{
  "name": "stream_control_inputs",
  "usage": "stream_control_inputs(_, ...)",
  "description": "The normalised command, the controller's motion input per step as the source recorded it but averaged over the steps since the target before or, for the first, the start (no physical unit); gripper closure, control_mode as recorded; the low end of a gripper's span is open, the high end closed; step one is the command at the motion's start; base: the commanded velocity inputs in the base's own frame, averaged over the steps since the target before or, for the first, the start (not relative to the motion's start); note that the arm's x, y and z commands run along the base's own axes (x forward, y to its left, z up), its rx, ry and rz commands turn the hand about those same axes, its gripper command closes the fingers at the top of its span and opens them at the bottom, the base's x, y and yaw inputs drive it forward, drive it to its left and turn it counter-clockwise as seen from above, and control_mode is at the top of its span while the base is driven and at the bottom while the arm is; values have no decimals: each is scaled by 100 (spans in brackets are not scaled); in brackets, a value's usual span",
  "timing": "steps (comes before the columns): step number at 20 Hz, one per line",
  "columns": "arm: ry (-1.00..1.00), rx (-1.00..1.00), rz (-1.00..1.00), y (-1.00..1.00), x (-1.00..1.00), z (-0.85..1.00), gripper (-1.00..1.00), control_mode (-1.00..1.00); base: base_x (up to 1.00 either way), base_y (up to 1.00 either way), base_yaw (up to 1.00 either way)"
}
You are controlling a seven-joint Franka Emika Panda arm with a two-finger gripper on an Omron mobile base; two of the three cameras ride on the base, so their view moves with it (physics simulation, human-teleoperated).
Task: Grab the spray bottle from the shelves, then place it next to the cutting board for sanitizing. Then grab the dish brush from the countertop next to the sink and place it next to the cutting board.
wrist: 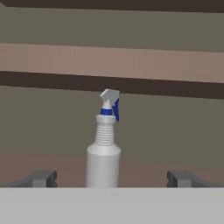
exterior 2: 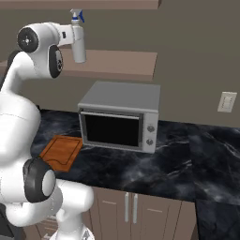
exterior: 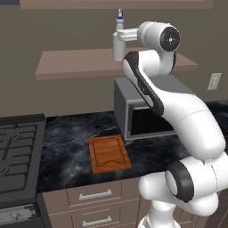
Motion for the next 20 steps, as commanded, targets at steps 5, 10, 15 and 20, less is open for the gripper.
stream_control_inputs(5,0,0,0,0,40,-3,-100,-100,0,0,0)
stream_control_inputs(10,0,0,0,0,41,0,-100,-100,0,0,0)
stream_control_inputs(15,0,0,0,0,34,0,-100,-100,0,0,0)
stream_control_inputs(20,-1,0,0,15,49,0,-100,-100,0,0,0)
